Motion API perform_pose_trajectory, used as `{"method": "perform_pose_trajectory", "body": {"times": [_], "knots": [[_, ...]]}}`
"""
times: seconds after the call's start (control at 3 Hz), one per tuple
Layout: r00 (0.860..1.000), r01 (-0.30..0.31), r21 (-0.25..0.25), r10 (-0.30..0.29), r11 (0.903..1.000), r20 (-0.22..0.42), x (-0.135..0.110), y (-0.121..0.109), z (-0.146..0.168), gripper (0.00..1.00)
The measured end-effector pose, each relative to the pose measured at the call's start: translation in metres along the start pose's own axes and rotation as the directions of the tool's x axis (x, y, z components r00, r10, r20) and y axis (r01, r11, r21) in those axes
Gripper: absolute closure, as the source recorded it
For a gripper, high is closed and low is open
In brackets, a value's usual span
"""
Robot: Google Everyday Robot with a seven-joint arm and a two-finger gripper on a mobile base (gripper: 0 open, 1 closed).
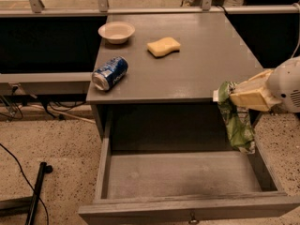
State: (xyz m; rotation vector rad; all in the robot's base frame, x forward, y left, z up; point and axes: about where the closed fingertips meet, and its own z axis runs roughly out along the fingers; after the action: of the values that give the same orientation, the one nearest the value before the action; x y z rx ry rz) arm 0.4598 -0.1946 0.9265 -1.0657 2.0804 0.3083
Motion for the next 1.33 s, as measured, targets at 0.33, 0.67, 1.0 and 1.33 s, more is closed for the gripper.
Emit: {"method": "perform_pose_trajectory", "body": {"times": [0.33, 0.67, 1.0, 1.33], "knots": [[0.999, 0.034, 0.042, -0.033, 0.9985, -0.024, -0.007, -0.034, 0.037, 1.00], [0.997, 0.081, 0.127, -0.080, 0.9886, -0.015, -0.025, -0.082, 0.063, 1.00], [0.986, 0.166, 0.203, -0.167, 0.9651, -0.012, -0.055, -0.118, 0.075, 1.00], [0.974, 0.217, 0.284, -0.226, 0.9338, -0.002, -0.077, -0.159, 0.073, 1.00]]}}
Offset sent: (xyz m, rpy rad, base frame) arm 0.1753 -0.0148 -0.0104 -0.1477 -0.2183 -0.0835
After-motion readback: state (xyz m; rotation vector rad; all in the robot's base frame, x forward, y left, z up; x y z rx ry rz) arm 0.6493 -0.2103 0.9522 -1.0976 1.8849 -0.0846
